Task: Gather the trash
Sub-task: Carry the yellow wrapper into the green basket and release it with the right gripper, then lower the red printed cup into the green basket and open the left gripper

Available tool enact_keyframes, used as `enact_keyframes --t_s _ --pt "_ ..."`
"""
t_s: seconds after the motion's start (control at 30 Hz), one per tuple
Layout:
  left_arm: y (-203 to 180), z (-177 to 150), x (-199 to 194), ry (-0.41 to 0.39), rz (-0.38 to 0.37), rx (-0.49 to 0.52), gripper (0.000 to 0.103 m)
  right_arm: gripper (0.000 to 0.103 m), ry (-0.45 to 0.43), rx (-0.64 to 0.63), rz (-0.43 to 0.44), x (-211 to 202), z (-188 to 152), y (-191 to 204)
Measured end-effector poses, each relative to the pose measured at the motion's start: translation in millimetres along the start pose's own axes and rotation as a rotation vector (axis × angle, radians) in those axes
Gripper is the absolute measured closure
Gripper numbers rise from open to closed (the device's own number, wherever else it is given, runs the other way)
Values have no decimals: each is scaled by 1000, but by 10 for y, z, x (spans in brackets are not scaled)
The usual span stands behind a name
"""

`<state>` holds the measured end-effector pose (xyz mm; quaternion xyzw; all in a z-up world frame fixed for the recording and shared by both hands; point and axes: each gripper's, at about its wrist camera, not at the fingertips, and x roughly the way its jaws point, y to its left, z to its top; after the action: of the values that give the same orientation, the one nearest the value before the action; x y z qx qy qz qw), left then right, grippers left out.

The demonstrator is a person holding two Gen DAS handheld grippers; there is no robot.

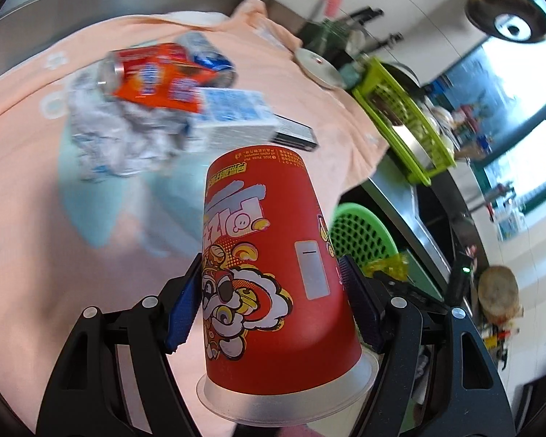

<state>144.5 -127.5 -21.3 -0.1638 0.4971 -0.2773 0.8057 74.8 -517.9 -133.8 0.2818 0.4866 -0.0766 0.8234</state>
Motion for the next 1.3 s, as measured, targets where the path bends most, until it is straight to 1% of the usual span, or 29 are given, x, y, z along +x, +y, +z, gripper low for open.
enact_keyframes --t_s 0.1,0.17,0.2,0.27,0.43,0.67,0.8,0.93,1.07,1.2,1.3 --pt "-191 21 141 18 -9 27 32 63 33 10 -12 114 11 -149" --pt "-325 28 246 35 -15 44 32 57 49 16 -11 184 3 -201" --pt "-379 34 286 41 -16 50 32 56 52 19 -13 200 12 -218" --pt "-507 32 390 60 -21 70 32 47 63 26 -2 236 17 -263" --pt "-791 28 629 99 -37 115 32 43 59 14 0 248 23 -288" --pt "-1194 -25 1024 166 -66 185 32 38 12 3 11 2 17 -429" --pt "-1379 -47 1264 197 -78 210 32 35 -46 -35 -23 -225 -19 -499" --pt "-1540 -108 1601 242 -79 240 32 32 -96 -78 -66 -410 -85 -562" --pt "-1658 -160 1935 286 -66 266 32 31 -129 -90 -86 -540 -158 -654" --pt "-1744 -226 2272 314 -29 311 32 31 -144 -84 -92 -611 -222 -755" --pt "-1760 -294 2543 355 5 333 32 31 -139 -70 -96 -609 -252 -833"
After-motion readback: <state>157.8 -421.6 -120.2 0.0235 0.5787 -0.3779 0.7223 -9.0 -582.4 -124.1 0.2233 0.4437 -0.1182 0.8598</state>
